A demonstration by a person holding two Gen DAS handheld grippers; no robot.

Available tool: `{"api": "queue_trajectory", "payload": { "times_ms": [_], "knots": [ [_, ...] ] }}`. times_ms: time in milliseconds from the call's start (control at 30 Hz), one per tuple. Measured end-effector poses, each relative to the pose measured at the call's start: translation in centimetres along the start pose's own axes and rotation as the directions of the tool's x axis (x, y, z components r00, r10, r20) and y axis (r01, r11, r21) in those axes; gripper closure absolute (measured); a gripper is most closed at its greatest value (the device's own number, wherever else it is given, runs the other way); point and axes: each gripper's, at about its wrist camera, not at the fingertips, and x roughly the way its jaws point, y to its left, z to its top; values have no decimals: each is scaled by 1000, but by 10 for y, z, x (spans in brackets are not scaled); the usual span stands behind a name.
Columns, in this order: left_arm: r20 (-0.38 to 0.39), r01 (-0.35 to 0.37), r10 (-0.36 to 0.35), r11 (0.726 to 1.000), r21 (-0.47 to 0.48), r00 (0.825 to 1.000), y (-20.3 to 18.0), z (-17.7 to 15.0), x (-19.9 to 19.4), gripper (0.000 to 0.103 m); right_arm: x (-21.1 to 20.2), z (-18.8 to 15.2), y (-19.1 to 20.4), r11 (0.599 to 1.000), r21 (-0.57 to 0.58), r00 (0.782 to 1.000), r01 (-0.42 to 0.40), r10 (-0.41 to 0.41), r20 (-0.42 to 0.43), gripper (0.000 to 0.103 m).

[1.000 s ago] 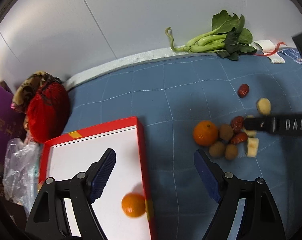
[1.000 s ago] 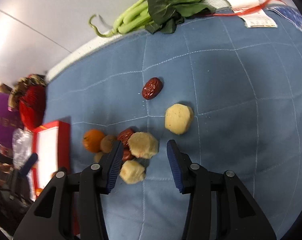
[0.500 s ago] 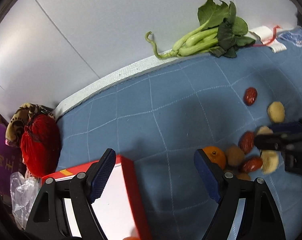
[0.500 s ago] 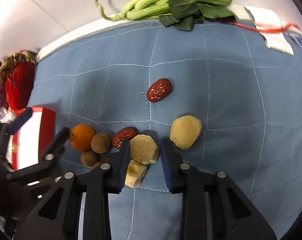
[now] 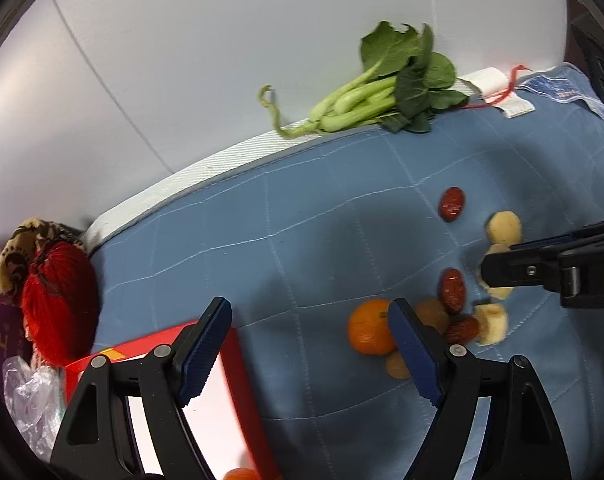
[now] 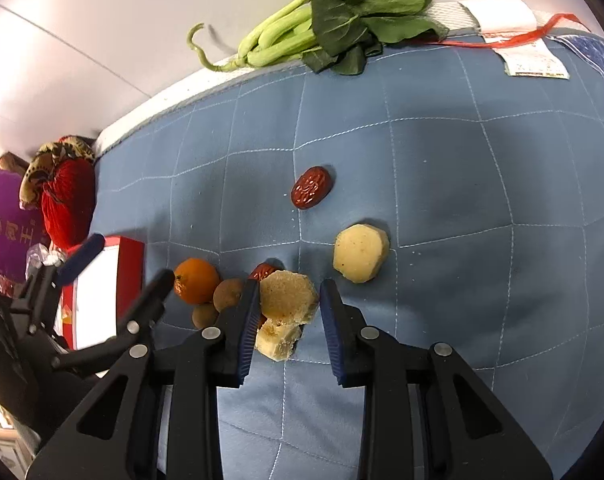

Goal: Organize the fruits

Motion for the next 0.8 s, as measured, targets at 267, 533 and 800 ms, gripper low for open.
{"api": "queue_trajectory", "payload": {
  "times_ms": [267,533,800],
  "knots": [
    [21,102,-102,994,36,995,-21,-3,-23,21,-12,-1,-5,999,36,999,-29,28,26,75],
    [17,125,-127,986,112,992,-66,-11,-28,23,-47,-1,-22,994,90,991,-63,52,121,75],
    [-36,237,-234,966,102,971,-74,-10,-6,38,-47,-2,-19,992,100,990,-82,69,121,75]
  ]
}}
